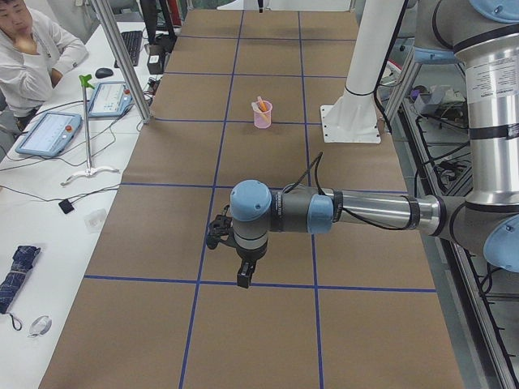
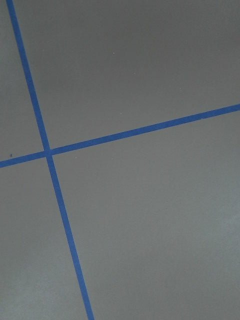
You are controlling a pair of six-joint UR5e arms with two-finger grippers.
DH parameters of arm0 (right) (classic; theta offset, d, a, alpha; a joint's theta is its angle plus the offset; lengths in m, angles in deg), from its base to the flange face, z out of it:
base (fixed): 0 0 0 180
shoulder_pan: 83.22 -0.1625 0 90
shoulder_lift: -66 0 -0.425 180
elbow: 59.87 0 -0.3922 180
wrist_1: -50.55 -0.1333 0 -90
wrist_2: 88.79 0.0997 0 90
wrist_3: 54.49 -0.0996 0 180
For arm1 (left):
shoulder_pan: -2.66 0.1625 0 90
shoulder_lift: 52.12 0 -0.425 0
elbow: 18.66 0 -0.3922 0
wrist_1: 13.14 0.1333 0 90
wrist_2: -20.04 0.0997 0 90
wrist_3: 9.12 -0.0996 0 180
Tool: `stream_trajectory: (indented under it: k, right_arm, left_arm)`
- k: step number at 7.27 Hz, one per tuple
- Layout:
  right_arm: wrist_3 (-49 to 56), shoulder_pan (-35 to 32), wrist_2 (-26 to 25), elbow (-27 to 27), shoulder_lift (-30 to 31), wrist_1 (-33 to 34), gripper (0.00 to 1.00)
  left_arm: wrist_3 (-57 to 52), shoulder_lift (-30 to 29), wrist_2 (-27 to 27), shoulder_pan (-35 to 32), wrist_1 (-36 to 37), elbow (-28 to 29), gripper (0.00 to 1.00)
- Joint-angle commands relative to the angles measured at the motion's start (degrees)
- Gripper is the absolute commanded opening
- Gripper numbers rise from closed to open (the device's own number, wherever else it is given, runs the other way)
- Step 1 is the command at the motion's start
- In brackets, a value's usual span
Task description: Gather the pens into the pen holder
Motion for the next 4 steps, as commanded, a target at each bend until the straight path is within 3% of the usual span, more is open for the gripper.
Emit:
stream_trajectory:
  k: [1,4]
  right_arm:
    - [0.01,-0.03,-0.05,1.03,0.1,0.02,1.0]
    - [0.1,-0.03,0.12,0.95,0.36,-1.74,1.0]
  left_arm:
    - [-0.18,0.34,0.05,0.02,-0.36,0.47,1.0]
    - [-0.18,0.34,0.05,0.02,-0.36,0.56,1.0]
